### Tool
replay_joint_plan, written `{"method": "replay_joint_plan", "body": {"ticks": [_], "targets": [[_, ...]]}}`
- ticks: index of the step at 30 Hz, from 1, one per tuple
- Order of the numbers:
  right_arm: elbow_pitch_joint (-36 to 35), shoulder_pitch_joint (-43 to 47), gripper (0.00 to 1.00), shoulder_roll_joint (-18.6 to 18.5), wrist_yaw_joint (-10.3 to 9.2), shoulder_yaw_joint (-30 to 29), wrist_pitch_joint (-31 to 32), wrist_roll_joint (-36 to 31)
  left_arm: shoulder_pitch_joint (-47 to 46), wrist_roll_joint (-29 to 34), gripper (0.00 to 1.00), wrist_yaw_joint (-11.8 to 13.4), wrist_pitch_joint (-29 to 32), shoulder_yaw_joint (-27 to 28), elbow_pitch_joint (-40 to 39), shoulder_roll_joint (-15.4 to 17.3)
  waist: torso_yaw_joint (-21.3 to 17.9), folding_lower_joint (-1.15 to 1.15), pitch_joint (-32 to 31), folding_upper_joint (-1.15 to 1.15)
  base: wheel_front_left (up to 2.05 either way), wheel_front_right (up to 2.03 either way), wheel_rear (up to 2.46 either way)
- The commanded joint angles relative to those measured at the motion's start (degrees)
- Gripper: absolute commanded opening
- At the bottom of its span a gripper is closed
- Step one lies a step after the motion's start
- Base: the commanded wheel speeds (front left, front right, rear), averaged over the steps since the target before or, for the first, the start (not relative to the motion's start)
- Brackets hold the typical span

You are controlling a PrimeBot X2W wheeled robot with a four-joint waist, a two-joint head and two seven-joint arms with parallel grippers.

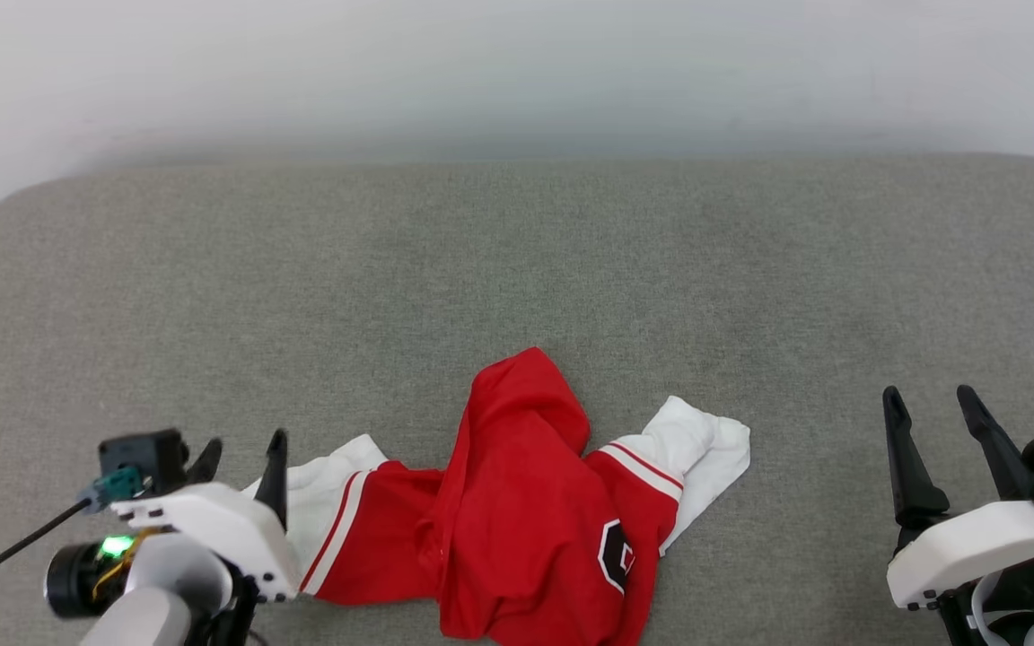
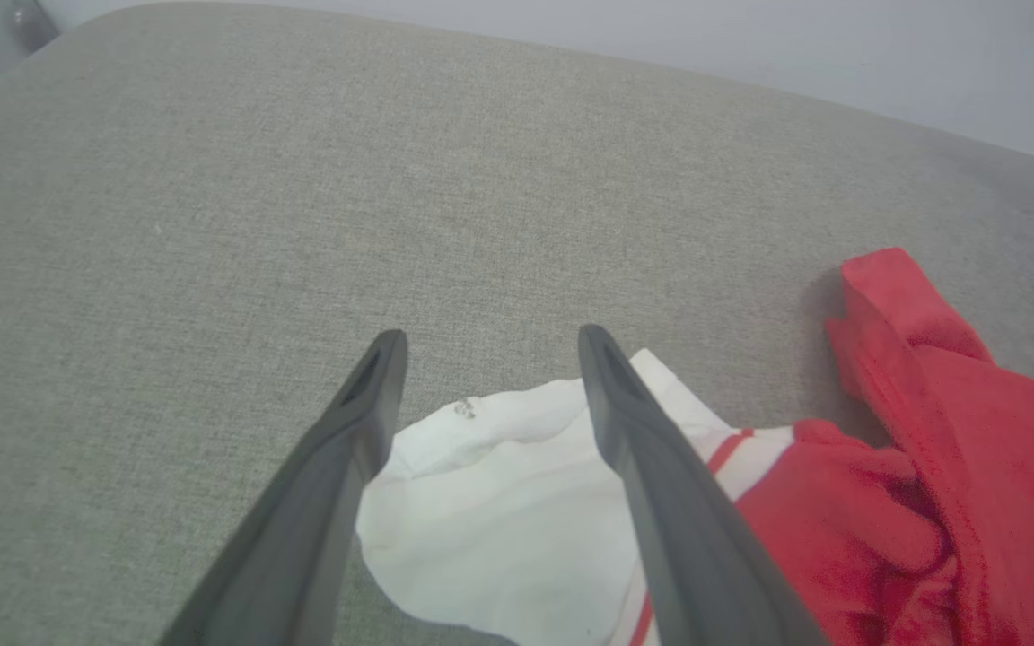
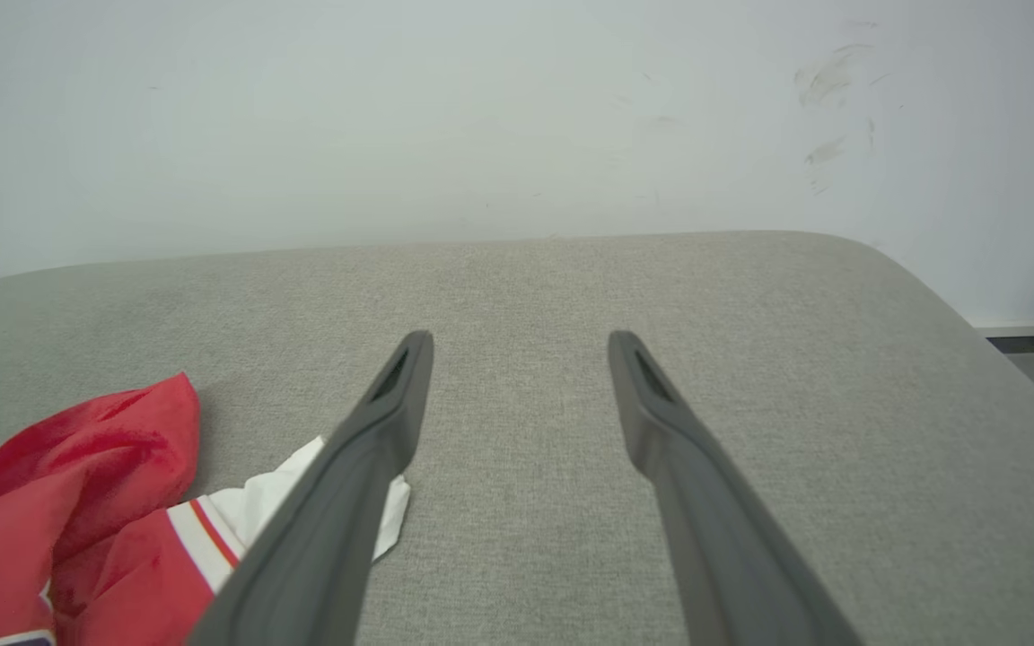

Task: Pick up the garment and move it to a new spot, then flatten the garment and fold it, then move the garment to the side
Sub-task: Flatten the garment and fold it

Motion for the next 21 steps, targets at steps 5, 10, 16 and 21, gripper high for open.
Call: {"method": "replay_joint_plan", "body": {"ticks": [5,10,16,21], "targets": [[-1.0,1.0,1.0,0.0,-0.04,0.5,0.5,-0.4,-5.9,2.1,1.0,-3.5,3.6,-4.2,-3.3,0.0,0.0,0.0,-0.5,0.0,0.0,0.0,0.0],[-1.5,0.5,1.0,0.0,-0.04,1.0,0.7,-0.2,-11.1,2.0,1.0,-7.4,10.4,-8.8,-3.0,-1.0,-0.7,0.0,0.5,0.0,0.0,0.0,0.0],[-0.7,-0.6,1.0,0.0,-0.04,1.6,0.0,0.6,-16.4,-0.1,1.0,-12.3,20.3,-13.9,1.0,-2.7,-2.3,0.0,2.4,0.0,0.0,0.0,0.0],[0.5,-1.0,1.0,0.0,-0.04,1.6,-0.8,1.2,-18.3,-1.4,0.49,-14.7,25.0,-16.2,5.0,-3.7,-3.1,0.0,3.0,0.0,0.0,0.0,0.0]]}}
